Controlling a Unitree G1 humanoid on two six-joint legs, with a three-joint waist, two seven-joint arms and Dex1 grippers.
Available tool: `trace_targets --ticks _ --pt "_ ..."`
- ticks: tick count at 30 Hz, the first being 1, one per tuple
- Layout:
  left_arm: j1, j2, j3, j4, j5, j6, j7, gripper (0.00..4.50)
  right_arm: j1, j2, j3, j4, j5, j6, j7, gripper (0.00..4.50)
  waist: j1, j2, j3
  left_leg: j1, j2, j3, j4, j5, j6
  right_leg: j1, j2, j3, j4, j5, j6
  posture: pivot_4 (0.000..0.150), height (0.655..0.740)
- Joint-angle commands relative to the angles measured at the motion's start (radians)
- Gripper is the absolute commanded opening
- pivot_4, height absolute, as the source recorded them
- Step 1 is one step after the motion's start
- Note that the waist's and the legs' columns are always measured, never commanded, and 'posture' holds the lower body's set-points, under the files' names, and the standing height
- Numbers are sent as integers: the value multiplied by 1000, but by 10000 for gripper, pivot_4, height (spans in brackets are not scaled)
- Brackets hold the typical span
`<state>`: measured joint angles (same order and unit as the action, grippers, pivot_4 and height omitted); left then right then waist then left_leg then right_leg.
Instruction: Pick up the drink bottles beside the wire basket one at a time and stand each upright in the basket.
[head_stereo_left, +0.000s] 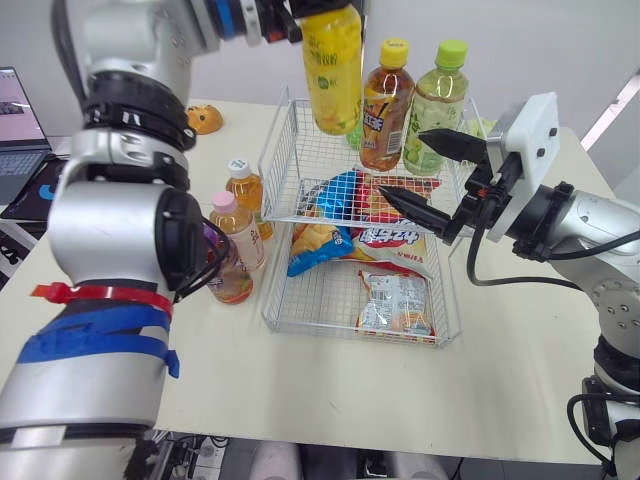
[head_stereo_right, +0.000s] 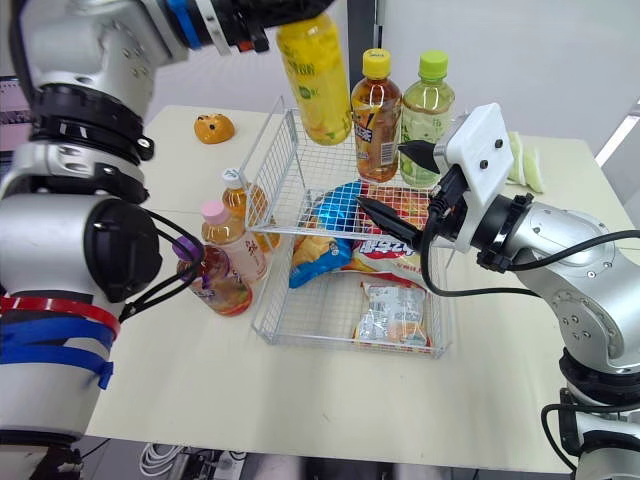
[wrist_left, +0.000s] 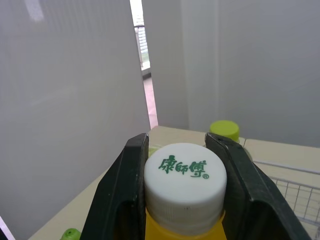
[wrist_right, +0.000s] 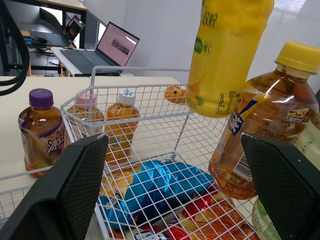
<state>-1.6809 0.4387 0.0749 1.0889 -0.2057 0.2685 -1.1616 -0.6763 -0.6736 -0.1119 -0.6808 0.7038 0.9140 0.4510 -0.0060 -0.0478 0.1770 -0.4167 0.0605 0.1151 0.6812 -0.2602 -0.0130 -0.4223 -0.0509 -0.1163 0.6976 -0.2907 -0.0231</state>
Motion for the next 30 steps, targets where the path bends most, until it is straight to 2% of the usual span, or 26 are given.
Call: trace_targets --ticks 1,8,13,19,23,27,30 --pt "-27 -5 16 16 8 -72 13 13953 -2 -20 -51 -54 32 21 -24 45000 0 0 0 0 0 0 0 0 0 0 0 0 0 0 0 1500 7400" --pt "-6 -36 33 93 27 -163 64 13953 2 -39 -72 -84 74 59 -50 45000 4 0 0 -1 0 0 0 0 0 0 0 0 -1 0 0 1500 7400" --pt "5 -43 32 112 31 -173 51 13953 -1 -47 -76 -97 95 73 -67 45000 2 0 0 0 0 0 0 0 0 0 0 0 0 0 0 1500 7400" --pt "4 -31 35 114 37 -173 46 32596 2 -51 -77 -95 115 67 -68 45000 3 0 0 0 0 0 0 0 0 0 0 0 0 0 0 1500 7400" --pt "12 27 50 96 31 -160 43 44514 -6 -52 -56 -75 110 47 -45 45000 -1 0 0 0 0 0 0 0 0 0 0 0 0 0 0 1500 7400" --pt "51 125 82 71 15 -128 53 44514 -18 -47 -36 -50 107 24 -18 45000 -11 1 0 1 0 0 0 0 0 0 1 0 0 0 0 1500 7400" --pt "174 248 135 -48 -24 -83 37 44514 -44 -37 -3 0 105 -10 40 45000 -20 2 -1 2 0 0 0 0 0 0 1 1 1 0 0 1500 7400"
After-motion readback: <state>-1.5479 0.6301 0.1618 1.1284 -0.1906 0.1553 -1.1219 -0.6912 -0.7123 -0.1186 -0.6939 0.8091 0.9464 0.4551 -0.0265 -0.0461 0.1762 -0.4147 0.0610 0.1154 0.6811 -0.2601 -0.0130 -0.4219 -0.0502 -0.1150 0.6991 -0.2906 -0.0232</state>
